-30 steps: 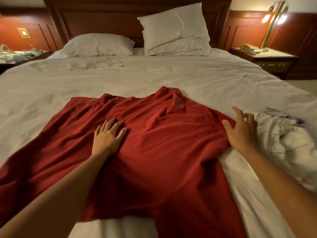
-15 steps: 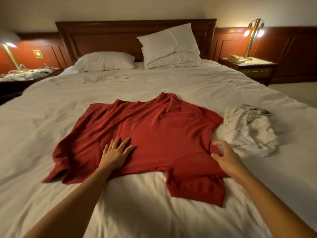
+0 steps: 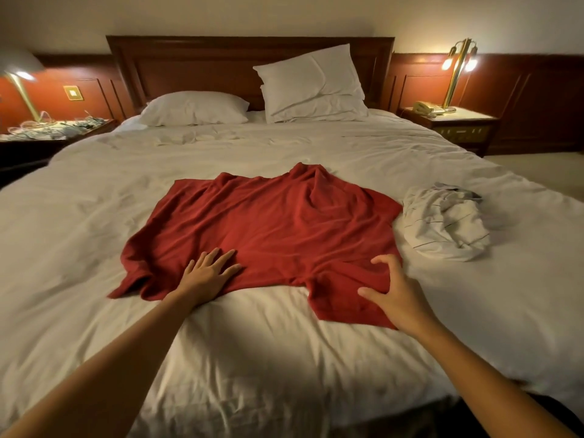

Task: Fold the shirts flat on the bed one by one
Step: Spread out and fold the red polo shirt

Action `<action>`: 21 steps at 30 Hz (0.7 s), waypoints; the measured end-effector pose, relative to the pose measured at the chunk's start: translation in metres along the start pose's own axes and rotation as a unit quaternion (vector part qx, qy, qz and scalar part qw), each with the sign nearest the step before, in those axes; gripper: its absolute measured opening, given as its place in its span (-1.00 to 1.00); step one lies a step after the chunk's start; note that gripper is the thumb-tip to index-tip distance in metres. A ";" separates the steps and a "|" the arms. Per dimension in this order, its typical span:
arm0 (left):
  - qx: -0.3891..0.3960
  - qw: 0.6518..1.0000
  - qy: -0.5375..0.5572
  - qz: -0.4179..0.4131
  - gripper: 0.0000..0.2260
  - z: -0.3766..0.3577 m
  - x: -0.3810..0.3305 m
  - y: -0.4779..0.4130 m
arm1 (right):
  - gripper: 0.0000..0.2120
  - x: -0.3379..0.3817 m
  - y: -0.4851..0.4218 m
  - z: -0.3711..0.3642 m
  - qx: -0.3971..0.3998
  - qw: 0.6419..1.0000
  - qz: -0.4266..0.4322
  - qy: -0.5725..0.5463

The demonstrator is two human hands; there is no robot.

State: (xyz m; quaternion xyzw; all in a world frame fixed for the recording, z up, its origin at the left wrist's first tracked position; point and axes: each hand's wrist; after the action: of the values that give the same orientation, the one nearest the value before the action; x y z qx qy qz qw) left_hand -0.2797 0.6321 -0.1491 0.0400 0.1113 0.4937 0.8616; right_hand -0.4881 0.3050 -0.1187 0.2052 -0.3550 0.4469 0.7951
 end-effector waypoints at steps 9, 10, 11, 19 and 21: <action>-0.057 0.998 0.001 0.027 -0.52 0.034 0.036 0.010 | -0.32 0.009 -0.004 0.040 -0.013 0.952 0.006 0.306; -0.085 0.995 -0.018 0.040 -0.56 0.039 0.043 0.013 | -0.37 0.015 -0.002 0.032 -0.005 0.958 0.066 0.280; -0.111 0.991 -0.039 0.059 -0.58 0.042 0.050 0.017 | -0.43 0.022 0.001 0.022 0.040 0.963 0.115 0.239; -0.209 0.935 0.120 0.260 -0.24 0.032 0.107 0.050 | -0.77 0.048 -0.008 -0.037 0.207 0.912 0.216 0.281; -0.204 0.906 0.261 0.263 -0.22 0.037 0.110 0.050 | -0.76 0.062 -0.018 -0.030 0.293 0.900 0.183 0.267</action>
State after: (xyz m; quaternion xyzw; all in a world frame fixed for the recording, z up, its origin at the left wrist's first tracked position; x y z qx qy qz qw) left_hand -0.2596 0.7536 -0.1214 -0.2388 0.2150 0.7068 0.6302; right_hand -0.4394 0.3501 -0.0923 0.2330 -0.0138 0.7064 0.6683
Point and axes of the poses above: each hand's wrist, its own y-axis away from the middle knuckle, its own z-axis out of the back of the hand, x = y × z, and after that the axes turned 8 degrees about -z, right-handed
